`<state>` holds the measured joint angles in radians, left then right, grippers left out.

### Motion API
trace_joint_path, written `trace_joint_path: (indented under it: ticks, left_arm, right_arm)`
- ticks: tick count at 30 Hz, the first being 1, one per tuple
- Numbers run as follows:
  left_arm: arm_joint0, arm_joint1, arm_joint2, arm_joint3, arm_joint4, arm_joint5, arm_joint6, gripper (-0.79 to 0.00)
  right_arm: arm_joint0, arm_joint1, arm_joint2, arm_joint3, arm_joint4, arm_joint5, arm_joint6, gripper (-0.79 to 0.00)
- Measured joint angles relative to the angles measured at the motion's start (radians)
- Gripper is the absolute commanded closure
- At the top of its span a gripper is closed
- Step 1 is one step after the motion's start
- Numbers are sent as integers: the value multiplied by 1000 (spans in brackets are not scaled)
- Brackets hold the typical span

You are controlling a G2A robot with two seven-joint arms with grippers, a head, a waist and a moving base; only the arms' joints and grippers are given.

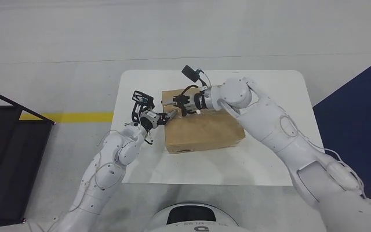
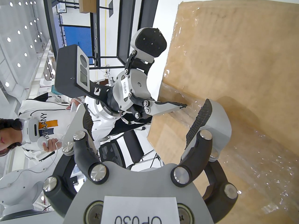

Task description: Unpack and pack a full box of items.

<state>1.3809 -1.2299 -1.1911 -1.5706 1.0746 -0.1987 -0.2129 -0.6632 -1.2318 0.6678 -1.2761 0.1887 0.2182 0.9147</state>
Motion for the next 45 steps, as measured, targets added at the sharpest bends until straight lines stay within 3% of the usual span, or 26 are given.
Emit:
trace_joint_path:
  ticks: [9, 20, 30, 39, 45]
  left_arm:
    - [0, 0, 0, 0, 0, 0, 0, -785]
    - [0, 0, 0, 0, 0, 0, 0, -785]
    - [0, 0, 0, 0, 0, 0, 0, -785]
    - [0, 0, 0, 0, 0, 0, 0, -785]
    - [0, 0, 0, 0, 0, 0, 0, -785]
  right_arm:
    - [-28, 10, 30, -32, -61, 82, -31, -785]
    - [-168, 83, 224, -146, -102, 154, -22, -785]
    - [-250, 123, 318, -199, -161, 231, 26, -785]
    - [-336, 158, 447, -256, -179, 267, -12, -785]
    - [-416, 180, 541, -354, -235, 365, -112, -785]
